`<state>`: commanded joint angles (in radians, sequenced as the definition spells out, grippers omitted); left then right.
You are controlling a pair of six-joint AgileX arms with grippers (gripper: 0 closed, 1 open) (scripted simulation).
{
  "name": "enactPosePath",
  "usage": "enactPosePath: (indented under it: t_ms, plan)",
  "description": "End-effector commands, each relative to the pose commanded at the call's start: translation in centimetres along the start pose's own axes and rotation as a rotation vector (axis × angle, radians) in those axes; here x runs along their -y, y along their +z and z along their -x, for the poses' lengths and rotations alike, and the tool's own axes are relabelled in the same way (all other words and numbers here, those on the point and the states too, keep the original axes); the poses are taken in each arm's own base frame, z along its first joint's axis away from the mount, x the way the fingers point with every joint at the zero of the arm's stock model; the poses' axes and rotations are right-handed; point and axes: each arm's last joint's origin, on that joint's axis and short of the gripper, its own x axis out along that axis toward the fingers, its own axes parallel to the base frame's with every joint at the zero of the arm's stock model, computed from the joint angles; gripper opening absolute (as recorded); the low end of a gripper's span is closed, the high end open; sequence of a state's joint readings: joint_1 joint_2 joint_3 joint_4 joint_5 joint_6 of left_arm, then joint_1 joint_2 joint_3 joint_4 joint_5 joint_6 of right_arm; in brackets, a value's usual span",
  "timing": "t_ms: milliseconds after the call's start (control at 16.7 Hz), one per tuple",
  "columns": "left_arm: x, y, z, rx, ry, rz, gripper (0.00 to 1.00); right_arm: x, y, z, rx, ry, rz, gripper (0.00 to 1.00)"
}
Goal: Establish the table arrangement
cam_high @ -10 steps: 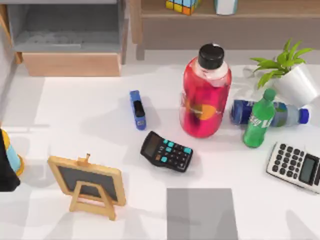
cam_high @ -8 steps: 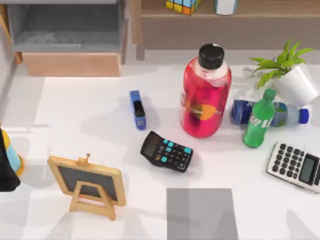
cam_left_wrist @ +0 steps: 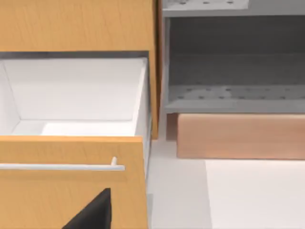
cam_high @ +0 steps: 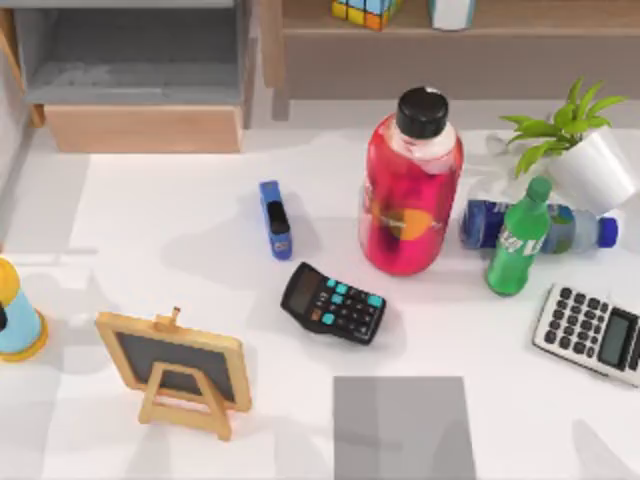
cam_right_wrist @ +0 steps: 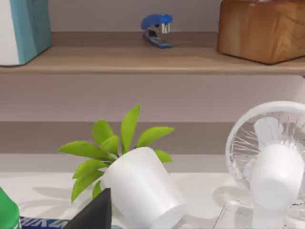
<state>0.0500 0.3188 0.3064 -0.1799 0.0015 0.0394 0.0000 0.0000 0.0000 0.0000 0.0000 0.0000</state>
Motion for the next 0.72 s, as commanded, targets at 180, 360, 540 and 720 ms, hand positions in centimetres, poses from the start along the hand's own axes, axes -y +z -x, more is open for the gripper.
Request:
enactPosePath:
  t_ms: [180,360,540,720]
  plan:
    - [-0.8,4.5,-1.6,-0.149,0.034,-0.015,1.0,0.0,0.0,0.0,0.0,0.0,0.0,1.0]
    - [-2.1,9.0,-5.1,-0.319,0.065,-0.023,1.0,0.0,0.0,0.0,0.0,0.0,0.0,1.0]
    - [-4.1,12.6,-10.3,-0.5,0.088,-0.022,1.0,0.0,0.0,0.0,0.0,0.0,0.0,1.0]
    - [-6.7,14.2,-16.7,-0.679,0.102,-0.01,1.0,0.0,0.0,0.0,0.0,0.0,0.0,1.0]
